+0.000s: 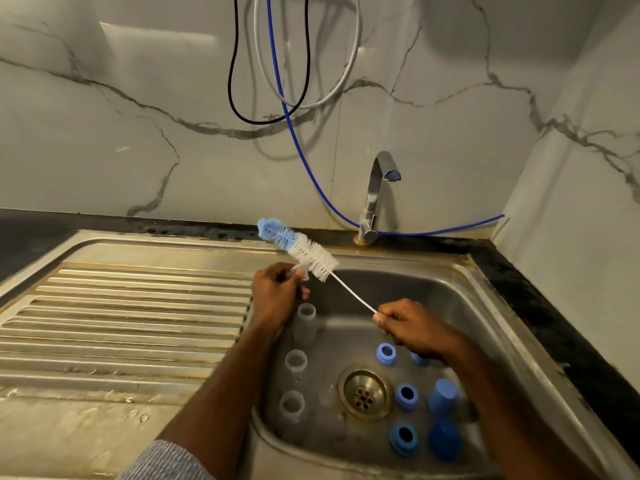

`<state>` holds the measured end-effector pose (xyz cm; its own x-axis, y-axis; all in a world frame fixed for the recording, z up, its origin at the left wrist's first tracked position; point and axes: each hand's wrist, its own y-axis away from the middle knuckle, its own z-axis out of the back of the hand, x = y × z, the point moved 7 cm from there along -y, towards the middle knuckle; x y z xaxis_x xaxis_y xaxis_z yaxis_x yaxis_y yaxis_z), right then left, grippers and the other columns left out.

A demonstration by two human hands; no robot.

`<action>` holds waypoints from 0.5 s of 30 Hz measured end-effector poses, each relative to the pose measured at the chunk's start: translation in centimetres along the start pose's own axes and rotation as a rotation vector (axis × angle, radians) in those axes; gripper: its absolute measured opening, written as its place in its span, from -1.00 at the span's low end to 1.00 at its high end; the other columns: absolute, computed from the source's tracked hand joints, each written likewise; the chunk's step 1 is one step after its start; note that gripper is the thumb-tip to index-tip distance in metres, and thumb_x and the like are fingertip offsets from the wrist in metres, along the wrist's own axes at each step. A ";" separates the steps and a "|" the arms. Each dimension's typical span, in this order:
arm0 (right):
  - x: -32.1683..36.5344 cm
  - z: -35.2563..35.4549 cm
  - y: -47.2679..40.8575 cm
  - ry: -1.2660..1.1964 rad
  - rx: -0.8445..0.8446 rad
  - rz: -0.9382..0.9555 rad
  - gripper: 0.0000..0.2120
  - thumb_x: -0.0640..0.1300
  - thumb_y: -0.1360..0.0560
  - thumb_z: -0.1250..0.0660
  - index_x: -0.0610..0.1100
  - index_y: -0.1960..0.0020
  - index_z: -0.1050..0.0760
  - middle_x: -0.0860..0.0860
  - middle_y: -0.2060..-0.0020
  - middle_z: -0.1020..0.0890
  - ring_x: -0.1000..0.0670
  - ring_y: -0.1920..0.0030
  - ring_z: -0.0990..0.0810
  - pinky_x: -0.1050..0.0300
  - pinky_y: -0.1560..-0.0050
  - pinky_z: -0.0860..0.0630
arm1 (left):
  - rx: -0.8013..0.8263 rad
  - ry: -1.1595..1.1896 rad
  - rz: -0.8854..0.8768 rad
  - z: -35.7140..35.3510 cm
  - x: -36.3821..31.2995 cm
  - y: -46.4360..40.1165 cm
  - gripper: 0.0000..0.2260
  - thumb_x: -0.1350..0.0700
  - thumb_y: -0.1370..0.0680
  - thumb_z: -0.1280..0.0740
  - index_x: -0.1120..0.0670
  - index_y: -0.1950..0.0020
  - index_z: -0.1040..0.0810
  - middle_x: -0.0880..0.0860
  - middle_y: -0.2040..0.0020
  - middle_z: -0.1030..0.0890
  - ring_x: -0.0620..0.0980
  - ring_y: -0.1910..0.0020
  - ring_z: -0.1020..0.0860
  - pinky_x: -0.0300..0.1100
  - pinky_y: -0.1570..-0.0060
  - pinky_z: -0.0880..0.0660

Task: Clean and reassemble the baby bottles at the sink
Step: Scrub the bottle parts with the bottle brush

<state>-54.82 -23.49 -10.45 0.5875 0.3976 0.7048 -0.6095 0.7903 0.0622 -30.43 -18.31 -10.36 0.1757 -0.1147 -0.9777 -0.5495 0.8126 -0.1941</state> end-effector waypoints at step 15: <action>-0.2 -0.2 0.2 -0.095 0.063 -0.012 -0.63 -0.08 -0.64 -0.26 -0.04 0.34 -0.47 0.10 0.48 -0.47 0.16 0.46 -0.41 0.29 0.40 -0.38 | 0.006 0.042 0.059 0.0 1.0 -0.1 -0.92 0.17 -0.63 -0.34 0.10 -0.02 -0.64 0.09 0.18 -0.70 -0.04 0.27 -0.68 -0.19 0.20 -0.64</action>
<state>-54.96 -23.34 -10.73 0.5440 0.3400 0.7671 -0.6363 0.7631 0.1131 -30.22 -18.55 -11.28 0.1085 -0.0902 -0.9900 -0.5526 0.8224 -0.1355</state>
